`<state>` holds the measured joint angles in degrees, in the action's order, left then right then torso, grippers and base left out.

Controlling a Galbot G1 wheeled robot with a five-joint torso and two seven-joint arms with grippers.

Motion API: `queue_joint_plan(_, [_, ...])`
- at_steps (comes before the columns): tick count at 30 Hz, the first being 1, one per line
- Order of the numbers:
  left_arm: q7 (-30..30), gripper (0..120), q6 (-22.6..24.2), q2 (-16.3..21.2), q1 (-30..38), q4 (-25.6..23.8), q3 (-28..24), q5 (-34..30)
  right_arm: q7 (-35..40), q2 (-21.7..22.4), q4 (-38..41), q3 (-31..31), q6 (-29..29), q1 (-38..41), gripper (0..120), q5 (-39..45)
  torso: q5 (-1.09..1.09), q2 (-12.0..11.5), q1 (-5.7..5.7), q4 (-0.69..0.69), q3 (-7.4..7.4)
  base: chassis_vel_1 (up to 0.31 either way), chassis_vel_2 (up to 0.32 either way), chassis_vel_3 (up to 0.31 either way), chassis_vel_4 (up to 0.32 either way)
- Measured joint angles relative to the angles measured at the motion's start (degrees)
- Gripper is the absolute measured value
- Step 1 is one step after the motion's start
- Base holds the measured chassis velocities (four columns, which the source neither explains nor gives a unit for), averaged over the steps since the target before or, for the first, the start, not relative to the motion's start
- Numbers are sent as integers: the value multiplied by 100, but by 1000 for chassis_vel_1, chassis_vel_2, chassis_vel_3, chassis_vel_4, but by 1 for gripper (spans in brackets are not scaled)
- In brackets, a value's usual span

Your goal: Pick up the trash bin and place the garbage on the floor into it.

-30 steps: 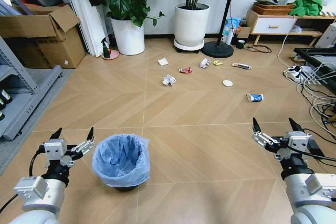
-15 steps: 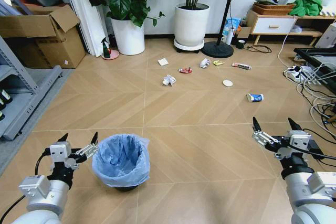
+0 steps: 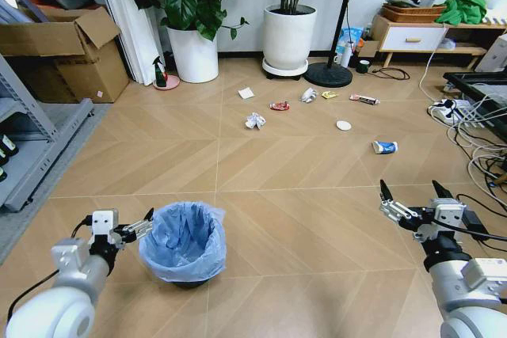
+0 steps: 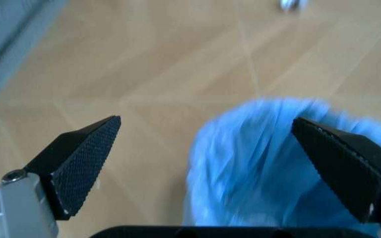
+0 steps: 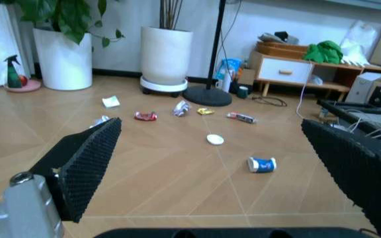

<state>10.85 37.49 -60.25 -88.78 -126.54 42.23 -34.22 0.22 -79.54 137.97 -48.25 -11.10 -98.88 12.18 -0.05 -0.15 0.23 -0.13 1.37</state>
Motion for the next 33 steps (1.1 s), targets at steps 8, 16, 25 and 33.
queue_joint_plan(8, [251,100,525,398,523,328,-497,-624,5,47,-154,98,-6,6,100,-13,2,0,0,0,0,0,0,0,0])
queue_joint_plan(16, [241,100,514,599,886,806,-1030,-741,20,50,-177,80,1,-83,100,-29,-2,0,0,0,0,0,0,0,0])
queue_joint_plan(25, [90,100,489,817,1137,1313,-1190,-956,67,47,-256,125,22,-70,100,-50,1,0,0,0,0,0,0,0,0])
queue_joint_plan(33, [13,100,478,887,1640,1848,-1504,-1123,99,32,-376,140,46,-68,100,-86,-1,0,0,0,0,0,0,0,0])
